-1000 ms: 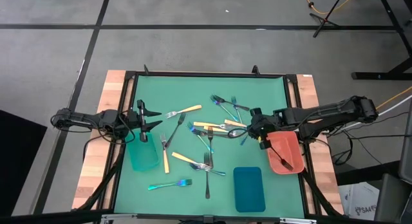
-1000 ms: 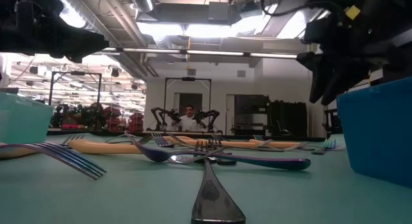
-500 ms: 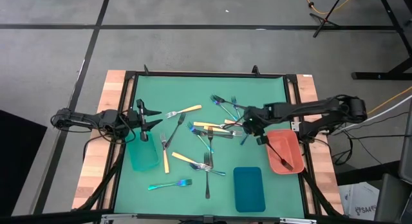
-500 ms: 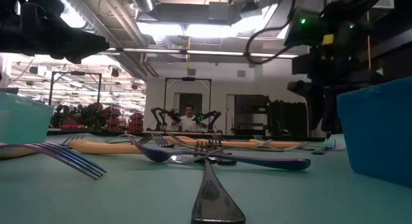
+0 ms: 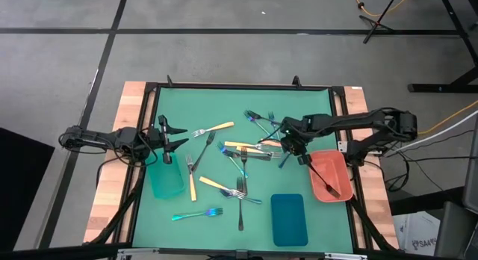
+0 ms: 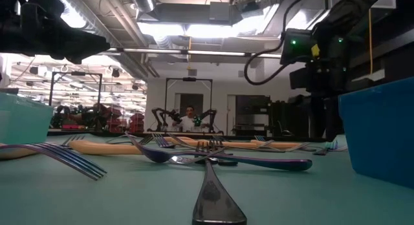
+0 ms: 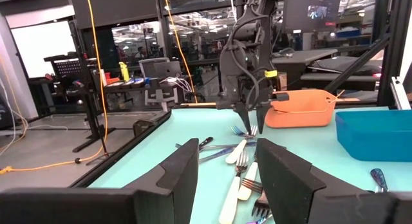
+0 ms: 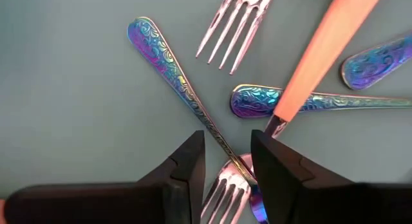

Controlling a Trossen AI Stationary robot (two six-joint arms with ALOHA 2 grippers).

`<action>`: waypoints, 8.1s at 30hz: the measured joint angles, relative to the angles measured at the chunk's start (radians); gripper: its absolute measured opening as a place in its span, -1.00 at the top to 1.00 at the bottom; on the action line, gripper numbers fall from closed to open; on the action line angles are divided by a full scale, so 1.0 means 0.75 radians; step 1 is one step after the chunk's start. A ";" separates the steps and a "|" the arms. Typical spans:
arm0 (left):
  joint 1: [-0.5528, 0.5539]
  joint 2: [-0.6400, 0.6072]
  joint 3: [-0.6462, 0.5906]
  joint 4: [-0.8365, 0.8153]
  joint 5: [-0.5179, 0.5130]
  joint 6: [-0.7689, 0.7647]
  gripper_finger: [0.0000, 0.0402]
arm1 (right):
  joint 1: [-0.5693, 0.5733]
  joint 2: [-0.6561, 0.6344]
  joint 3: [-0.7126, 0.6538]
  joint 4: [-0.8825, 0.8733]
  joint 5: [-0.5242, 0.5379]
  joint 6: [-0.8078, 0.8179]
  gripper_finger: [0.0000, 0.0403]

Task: Sort silverware by color (type)
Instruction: Put the blue fork into the blue bin, then put the yellow fork into the green bin

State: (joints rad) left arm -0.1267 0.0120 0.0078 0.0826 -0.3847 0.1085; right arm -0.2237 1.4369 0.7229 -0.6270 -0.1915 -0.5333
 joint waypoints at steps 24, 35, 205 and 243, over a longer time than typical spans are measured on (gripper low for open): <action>0.000 0.000 0.000 -0.001 0.000 -0.001 0.25 | 0.002 0.138 0.006 0.004 0.051 -0.035 0.57; 0.000 0.000 0.000 -0.001 0.000 -0.001 0.25 | 0.001 0.139 0.003 0.005 0.056 -0.035 0.94; 0.000 0.001 0.000 -0.025 0.001 -0.005 0.25 | 1.430 0.613 0.723 -0.168 0.567 3.287 1.00; 0.000 0.000 0.000 -0.026 0.002 -0.005 0.25 | 1.431 0.602 0.767 -0.223 0.540 3.283 0.72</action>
State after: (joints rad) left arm -0.1265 0.0120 0.0078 0.0631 -0.3836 0.1051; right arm 0.8494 1.8885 1.2985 -0.7939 0.2138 1.9289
